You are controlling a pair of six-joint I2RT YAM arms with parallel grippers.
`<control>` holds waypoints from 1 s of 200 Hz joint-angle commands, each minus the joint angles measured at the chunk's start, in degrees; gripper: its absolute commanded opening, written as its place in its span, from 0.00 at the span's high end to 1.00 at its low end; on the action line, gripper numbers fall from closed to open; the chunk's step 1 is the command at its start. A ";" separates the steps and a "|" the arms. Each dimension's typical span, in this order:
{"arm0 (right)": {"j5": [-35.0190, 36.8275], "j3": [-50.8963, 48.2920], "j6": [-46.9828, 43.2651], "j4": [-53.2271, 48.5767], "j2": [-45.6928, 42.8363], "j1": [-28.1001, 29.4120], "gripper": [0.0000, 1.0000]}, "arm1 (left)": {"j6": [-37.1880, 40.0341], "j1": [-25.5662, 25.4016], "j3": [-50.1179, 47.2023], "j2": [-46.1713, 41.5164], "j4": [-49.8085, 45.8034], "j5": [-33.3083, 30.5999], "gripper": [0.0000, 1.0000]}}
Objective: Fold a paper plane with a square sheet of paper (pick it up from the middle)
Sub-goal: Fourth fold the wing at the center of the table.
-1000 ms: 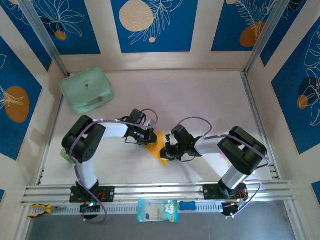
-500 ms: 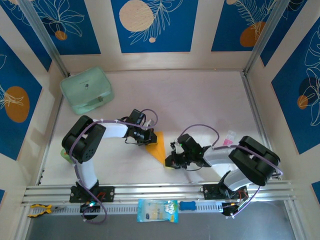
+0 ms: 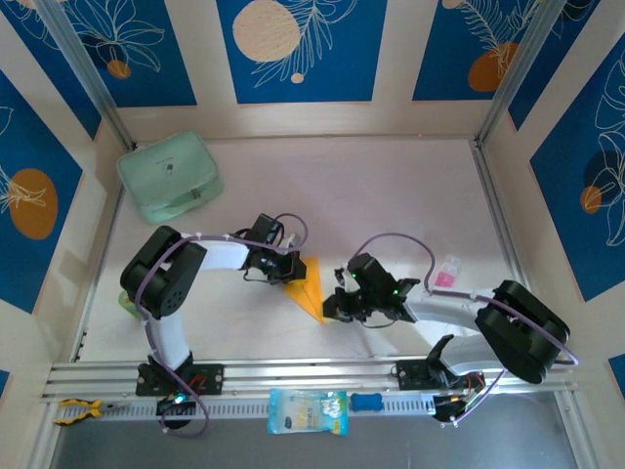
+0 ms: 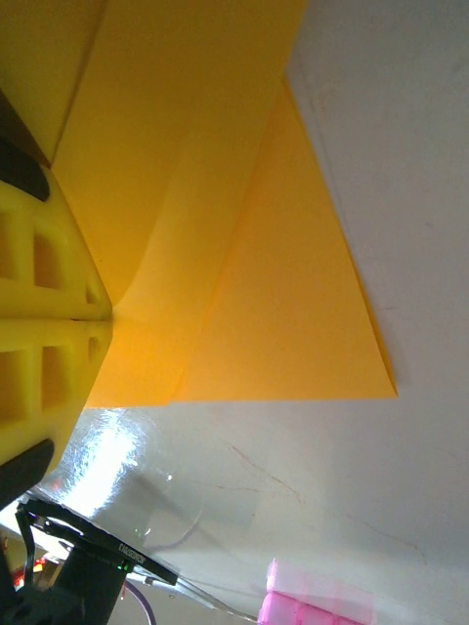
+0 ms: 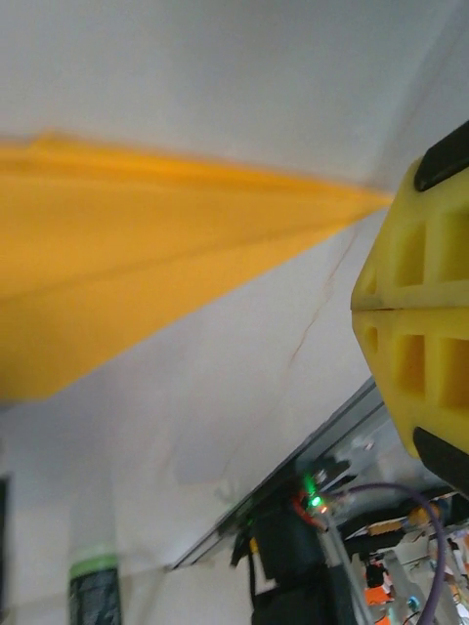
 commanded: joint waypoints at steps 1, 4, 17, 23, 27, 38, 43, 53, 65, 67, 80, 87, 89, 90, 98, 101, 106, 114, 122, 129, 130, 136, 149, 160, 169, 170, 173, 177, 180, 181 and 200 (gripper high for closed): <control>1.16 3.23 0.38 0.16 4.35 -1.29 0.98 | -0.13 0.90 -2.42 1.27 -3.95 -5.61 0.97; 1.12 3.69 0.42 0.35 5.15 -1.45 0.97 | -0.11 0.97 -2.47 1.21 -3.88 -5.56 0.97; 0.40 5.13 0.85 2.49 8.39 -1.92 0.97 | -0.24 0.90 -2.50 1.02 -3.78 -5.22 0.97; -0.13 5.35 1.04 4.22 9.86 -2.03 0.97 | -0.17 0.89 -2.48 1.02 -3.57 -4.99 0.97; -0.64 5.52 1.15 5.32 10.80 -2.05 0.97 | -0.17 0.85 -2.48 0.99 -3.47 -4.82 0.97; -1.93 5.54 1.47 6.33 13.16 -2.23 0.97 | -0.26 0.89 -2.37 0.83 -3.27 -4.35 0.96; -1.96 5.34 1.60 5.97 14.09 -2.19 0.97 | -0.34 0.89 -2.34 0.74 -3.10 -4.13 0.96; -1.96 4.36 2.08 5.74 15.38 -2.01 0.98 | -0.52 0.83 -2.36 0.42 -2.69 -3.61 0.96; -1.67 2.19 3.06 6.24 16.12 -1.67 0.99 | -0.83 0.81 -2.35 -0.61 -2.46 -3.38 0.96; -1.56 1.73 3.20 6.38 16.14 -1.63 0.99 | -0.89 0.74 -2.45 -0.95 -2.35 -3.40 0.96; -0.71 -0.57 4.24 6.67 15.98 -1.27 1.00 | -0.77 0.56 -2.89 -3.93 -1.31 -3.56 0.94; -0.33 -1.67 4.86 7.36 15.71 -1.18 1.00 | -0.26 0.37 -2.55 -5.31 -1.91 -4.09 0.93; -0.25 -2.05 4.97 7.58 15.66 -1.17 1.00 | -0.15 0.34 -2.48 -5.79 -2.15 -4.17 0.93; -0.23 -2.17 5.05 7.81 15.64 -1.17 1.00 | -0.03 0.31 -2.32 -5.96 -2.26 -4.27 0.93; -0.18 -3.16 5.62 9.33 15.45 -1.22 1.00 | 0.59 -0.04 -1.65 -7.39 -3.38 -4.74 0.94; -0.18 -3.35 5.73 9.64 15.40 -1.25 1.00 | 0.79 -0.18 -1.49 -7.85 -3.79 -4.90 0.94; -0.11 -3.44 5.74 9.67 15.36 -1.26 1.00 | 0.88 -0.56 -1.33 -8.44 -4.24 -5.14 0.94; 0.06 -3.14 5.57 8.98 15.36 -1.27 1.00 | 0.89 -1.36 -1.29 -9.13 -4.48 -5.15 0.96; 0.11 -2.79 5.26 8.66 15.44 -1.28 1.00 | 0.80 -2.31 -1.42 -9.07 -4.35 -4.60 0.98; 0.06 -2.73 5.30 8.81 15.44 -1.26 1.00 | 0.48 -3.20 -1.54 -8.58 -4.03 -3.91 0.99; 0.06 -2.68 5.30 8.86 15.40 -1.26 1.00 | 0.42 -3.26 -1.54 -8.50 -3.95 -3.74 1.00; 0.07 -2.57 5.39 9.00 15.31 -1.31 1.00 | -0.05 -3.93 -1.79 -7.92 -3.31 -3.11 1.00; 0.14 -2.55 5.39 8.84 15.18 -1.31 1.00 | -1.24 -5.21 -2.61 -6.58 -1.36 -2.13 1.00; 0.19 -2.46 5.31 8.70 15.16 -1.35 1.00 | -1.99 -6.01 -2.95 -5.19 0.01 -1.48 1.00; 0.07 -2.46 5.32 8.67 15.18 -1.43 1.00 | -2.40 -6.38 -2.95 -3.80 0.26 -1.37 1.00; 0.07 -2.46 5.31 8.66 15.18 -1.43 1.00 | -2.43 -6.39 -2.95 -3.69 0.27 -1.42 1.00; -0.01 -2.47 5.28 8.68 15.18 -1.44 1.00 | -2.60 -6.38 -2.92 -3.27 0.27 -1.53 1.00; -0.02 -2.44 5.22 8.61 15.18 -1.44 1.00 | -2.80 -6.40 -2.94 -2.78 0.22 -1.88 1.00; -0.02 -2.46 5.14 8.51 15.18 -1.45 1.00 | -2.96 -6.29 -2.98 -2.38 0.16 -2.28 1.00; -0.11 -2.46 5.13 8.45 15.18 -1.44 1.00 | -3.02 -6.26 -2.97 -2.28 0.13 -2.35 1.00; -0.07 -2.62 4.96 8.04 14.94 -1.53 1.00 | -3.20 -5.42 -2.57 -0.34 -1.16 -4.51 1.00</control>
